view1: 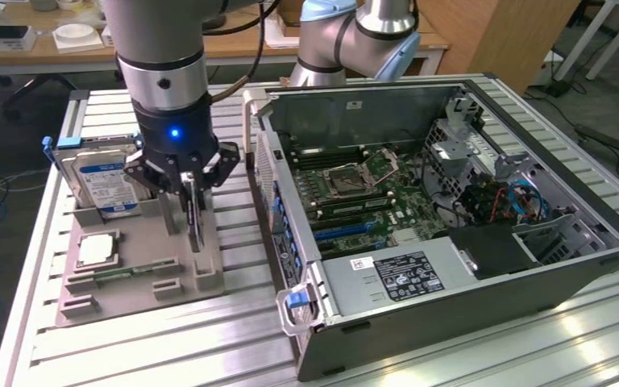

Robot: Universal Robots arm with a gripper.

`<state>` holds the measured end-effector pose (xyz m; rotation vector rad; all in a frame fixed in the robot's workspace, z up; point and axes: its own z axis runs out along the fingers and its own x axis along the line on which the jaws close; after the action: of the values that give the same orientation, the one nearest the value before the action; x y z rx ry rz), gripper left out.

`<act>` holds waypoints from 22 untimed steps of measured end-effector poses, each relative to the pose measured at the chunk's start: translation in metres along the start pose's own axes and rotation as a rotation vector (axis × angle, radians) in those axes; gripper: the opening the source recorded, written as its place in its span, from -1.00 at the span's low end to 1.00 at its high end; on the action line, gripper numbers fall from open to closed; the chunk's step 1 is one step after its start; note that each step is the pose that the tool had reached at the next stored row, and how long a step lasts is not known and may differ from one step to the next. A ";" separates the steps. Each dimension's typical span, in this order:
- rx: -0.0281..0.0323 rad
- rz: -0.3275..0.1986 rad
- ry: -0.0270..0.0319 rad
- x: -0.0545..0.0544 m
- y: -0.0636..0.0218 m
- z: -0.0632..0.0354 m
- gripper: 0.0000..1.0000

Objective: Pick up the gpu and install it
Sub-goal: 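Pick up the gpu and move the gpu toward the slot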

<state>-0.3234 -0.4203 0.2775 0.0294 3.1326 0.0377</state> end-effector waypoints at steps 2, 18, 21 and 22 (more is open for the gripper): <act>0.0000 0.000 0.0000 0.000 0.0000 -0.0032 -0.46; -0.0001 0.000 0.0000 0.000 0.0002 -0.0278 -0.46; -0.0002 0.000 0.0000 0.000 0.0002 -0.0322 -0.46; -0.0001 0.000 0.0000 0.000 0.0003 -0.0338 -0.46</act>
<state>-0.3236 -0.4209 0.3113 0.0293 3.1325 0.0379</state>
